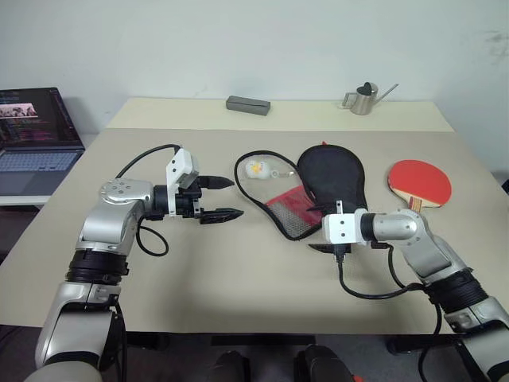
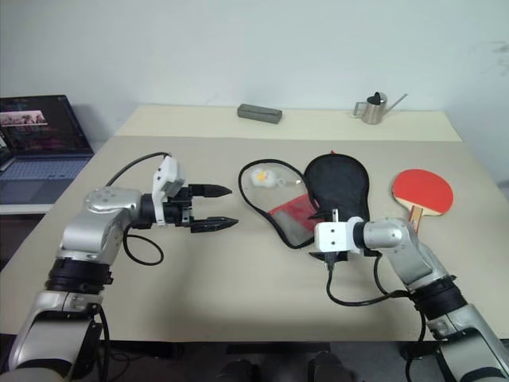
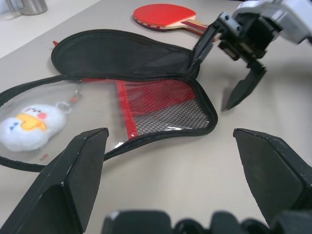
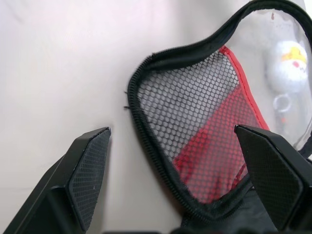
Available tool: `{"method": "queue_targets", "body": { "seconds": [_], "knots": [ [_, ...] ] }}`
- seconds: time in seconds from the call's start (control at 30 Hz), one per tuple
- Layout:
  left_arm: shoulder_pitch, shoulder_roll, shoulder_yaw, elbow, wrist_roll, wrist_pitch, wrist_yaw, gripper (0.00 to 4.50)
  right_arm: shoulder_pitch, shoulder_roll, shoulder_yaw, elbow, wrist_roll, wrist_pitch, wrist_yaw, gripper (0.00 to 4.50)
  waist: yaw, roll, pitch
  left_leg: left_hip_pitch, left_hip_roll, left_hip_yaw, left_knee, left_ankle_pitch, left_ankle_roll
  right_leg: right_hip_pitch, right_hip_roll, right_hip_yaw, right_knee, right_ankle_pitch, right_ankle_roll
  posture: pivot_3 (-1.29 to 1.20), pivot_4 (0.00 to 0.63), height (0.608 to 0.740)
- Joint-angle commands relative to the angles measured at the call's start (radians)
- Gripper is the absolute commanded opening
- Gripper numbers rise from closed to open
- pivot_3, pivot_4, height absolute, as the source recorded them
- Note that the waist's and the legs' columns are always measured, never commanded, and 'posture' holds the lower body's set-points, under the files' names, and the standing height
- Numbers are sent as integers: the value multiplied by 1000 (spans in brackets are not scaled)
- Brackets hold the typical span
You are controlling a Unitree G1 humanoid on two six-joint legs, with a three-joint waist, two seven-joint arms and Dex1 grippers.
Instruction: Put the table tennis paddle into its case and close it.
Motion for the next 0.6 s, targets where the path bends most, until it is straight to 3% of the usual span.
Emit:
{"method": "queue_targets", "body": {
  "seconds": [0.03, 0.33, 0.47, 0.6],
  "knots": [
    [-20, -4, 11, -5, -2, -24, -3, 4500, 2, 15, -22, -76, 28, 29, -11, 4436, -2, 0, 0, 0, 0, 0, 0, 0, 0, 0, 0, 0, 0, 0, 0, 0, 150, 740],
    [-33, -29, -3, -7, -7, -23, -17, 4500, 100, -115, -184, -305, 285, 396, 127, 4436, 6, 0, 0, -2, -1, -2, 1, 0, 0, 0, -1, 0, -1, 0, 0, 0, 150, 740],
    [-39, -39, -3, -9, -9, -20, -22, 4500, 146, -160, -304, -351, 361, 566, 80, 4436, 6, 0, 0, -2, 0, -4, 2, 0, 0, 1, 0, -1, 0, 0, 0, 0, 150, 740],
    [-52, -58, -10, -16, -13, -15, -28, 4500, 171, -152, -403, -339, 354, 724, -64, 4436, 4, 0, 0, -2, 0, -3, 3, 0, 0, 1, 0, -1, 0, 0, 0, 0, 150, 740]
  ]
}}
